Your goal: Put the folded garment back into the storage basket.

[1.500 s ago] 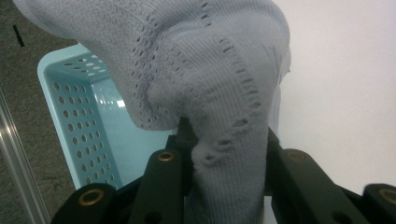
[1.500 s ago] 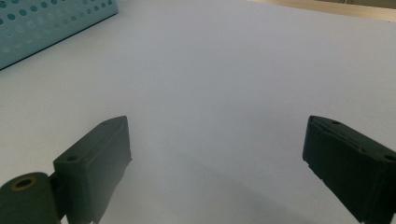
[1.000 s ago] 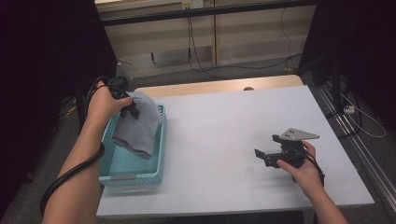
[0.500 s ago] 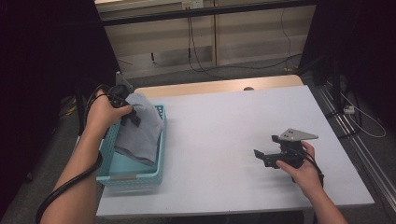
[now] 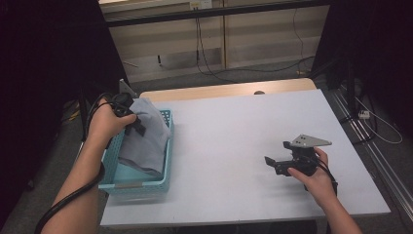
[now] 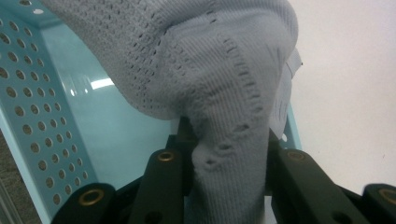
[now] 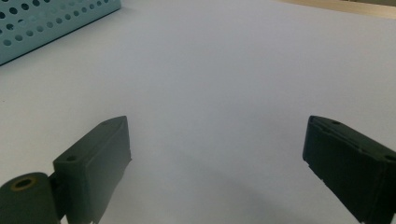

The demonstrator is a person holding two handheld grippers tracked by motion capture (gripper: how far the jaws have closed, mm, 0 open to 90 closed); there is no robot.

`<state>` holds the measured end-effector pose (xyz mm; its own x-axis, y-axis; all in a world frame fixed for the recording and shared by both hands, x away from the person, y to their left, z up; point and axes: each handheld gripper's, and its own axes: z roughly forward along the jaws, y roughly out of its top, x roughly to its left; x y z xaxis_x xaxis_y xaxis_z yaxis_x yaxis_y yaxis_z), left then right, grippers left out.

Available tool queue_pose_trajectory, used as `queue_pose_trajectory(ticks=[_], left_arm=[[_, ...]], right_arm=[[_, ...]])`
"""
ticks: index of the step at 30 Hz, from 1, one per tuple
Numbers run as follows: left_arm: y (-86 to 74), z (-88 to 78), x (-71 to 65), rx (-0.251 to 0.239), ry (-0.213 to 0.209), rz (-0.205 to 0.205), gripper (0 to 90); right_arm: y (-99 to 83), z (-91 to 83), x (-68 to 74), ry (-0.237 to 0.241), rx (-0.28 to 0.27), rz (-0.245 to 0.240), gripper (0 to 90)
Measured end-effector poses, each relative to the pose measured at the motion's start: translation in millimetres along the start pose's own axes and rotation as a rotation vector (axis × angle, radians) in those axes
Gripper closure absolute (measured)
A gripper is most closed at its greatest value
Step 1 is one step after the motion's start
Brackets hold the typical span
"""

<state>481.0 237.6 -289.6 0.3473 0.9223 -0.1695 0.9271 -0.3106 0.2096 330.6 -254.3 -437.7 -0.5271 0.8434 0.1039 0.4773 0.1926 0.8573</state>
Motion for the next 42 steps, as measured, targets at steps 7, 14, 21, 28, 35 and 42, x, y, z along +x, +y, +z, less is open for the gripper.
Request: queue_pose_trajectory(ticks=[7,14,21,28,35,42], left_arm=[[-5.5,3.3,1.6,-0.002,-0.004,-0.007,72.2],[-9.2,5.9,2.4,0.008,-0.010,0.006,72.2],[-11.4,6.6,2.7,0.007,-0.011,0.003,72.2],[-12.6,7.2,2.6,0.007,-0.014,0.007,72.3],[-14.6,6.9,6.3,0.015,-0.013,-0.002,72.4],[-17.6,11.3,7.1,0.026,-0.019,-0.004,72.5]], right_arm=[[0.1,0.3,0.9,-0.001,0.000,-0.003,7.1],[0.0,0.5,1.2,0.000,0.000,-0.004,7.1],[0.0,0.9,2.0,0.000,0.000,-0.003,7.1],[0.3,1.2,2.6,0.001,0.000,-0.004,7.1],[0.4,0.9,2.4,0.000,-0.001,-0.006,7.1],[0.5,0.9,2.7,0.000,0.001,-0.005,7.0]])
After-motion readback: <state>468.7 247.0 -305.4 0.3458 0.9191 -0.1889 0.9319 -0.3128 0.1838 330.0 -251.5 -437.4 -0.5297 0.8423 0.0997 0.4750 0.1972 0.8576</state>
